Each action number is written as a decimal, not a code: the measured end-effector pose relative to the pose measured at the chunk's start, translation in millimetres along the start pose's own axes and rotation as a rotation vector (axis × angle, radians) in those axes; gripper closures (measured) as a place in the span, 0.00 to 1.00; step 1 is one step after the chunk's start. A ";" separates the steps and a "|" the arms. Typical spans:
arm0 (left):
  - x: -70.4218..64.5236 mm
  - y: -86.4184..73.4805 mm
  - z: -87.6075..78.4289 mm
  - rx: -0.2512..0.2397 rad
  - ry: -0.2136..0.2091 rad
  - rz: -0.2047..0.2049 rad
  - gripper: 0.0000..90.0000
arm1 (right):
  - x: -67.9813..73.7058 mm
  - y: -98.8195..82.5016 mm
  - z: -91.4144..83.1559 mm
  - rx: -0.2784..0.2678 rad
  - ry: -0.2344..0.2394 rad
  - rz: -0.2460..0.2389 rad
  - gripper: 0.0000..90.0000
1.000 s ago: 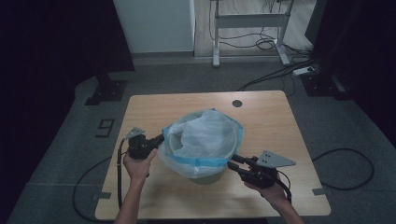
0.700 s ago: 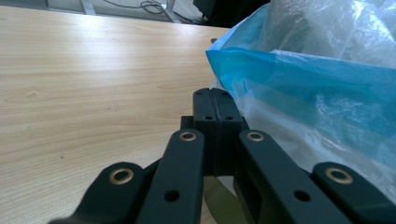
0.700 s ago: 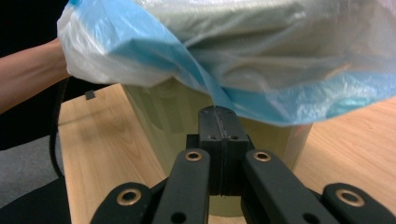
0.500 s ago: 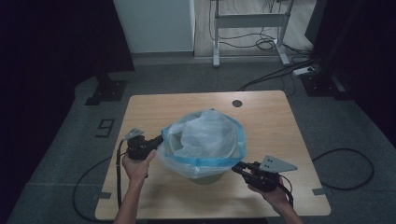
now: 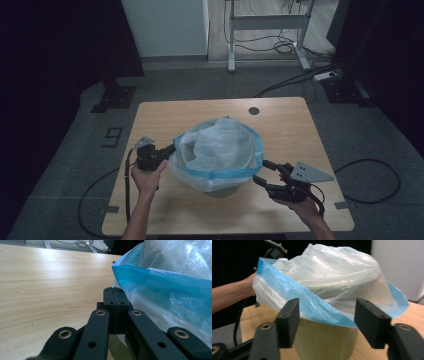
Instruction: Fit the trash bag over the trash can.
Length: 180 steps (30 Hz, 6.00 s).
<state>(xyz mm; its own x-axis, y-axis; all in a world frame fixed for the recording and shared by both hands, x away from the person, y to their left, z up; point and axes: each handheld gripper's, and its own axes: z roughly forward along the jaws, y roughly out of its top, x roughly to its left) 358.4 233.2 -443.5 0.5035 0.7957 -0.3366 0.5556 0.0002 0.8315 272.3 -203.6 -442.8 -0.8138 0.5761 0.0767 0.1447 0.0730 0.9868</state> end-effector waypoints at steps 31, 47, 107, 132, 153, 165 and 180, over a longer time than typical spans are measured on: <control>-0.5 -2.7 3.0 0.004 0.001 -0.010 1.00 | 15.7 -13.3 23.6 0.088 0.032 -0.133 0.95; -1.2 -5.1 1.9 0.016 0.003 0.003 1.00 | 7.2 -31.9 21.0 0.109 0.046 -0.072 0.99; -6.6 -7.1 -0.1 0.046 -0.004 0.025 1.00 | 11.7 -29.0 33.9 0.132 0.142 -0.095 0.99; -5.9 -35.9 19.3 0.236 -0.019 0.009 1.00 | -19.0 -88.0 46.3 0.378 0.001 0.029 0.99; -3.5 -36.5 12.0 0.221 -0.008 0.042 0.72 | -24.5 -85.7 38.7 0.306 -0.060 0.067 0.70; 6.1 -34.7 -28.6 0.106 -0.008 0.143 0.28 | -27.2 -74.7 19.0 0.126 -0.084 0.139 0.40; 5.9 -8.1 -64.2 -0.040 -0.120 0.245 0.28 | -33.2 -70.7 -0.7 0.049 -0.090 0.170 0.38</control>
<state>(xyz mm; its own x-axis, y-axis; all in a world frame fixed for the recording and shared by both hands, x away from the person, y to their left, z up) 314.5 276.7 -423.8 0.6958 0.6975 -0.1714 0.3823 -0.1576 0.9105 288.8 -228.5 -515.0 -0.7221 0.6536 0.2266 0.3049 0.0067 0.9524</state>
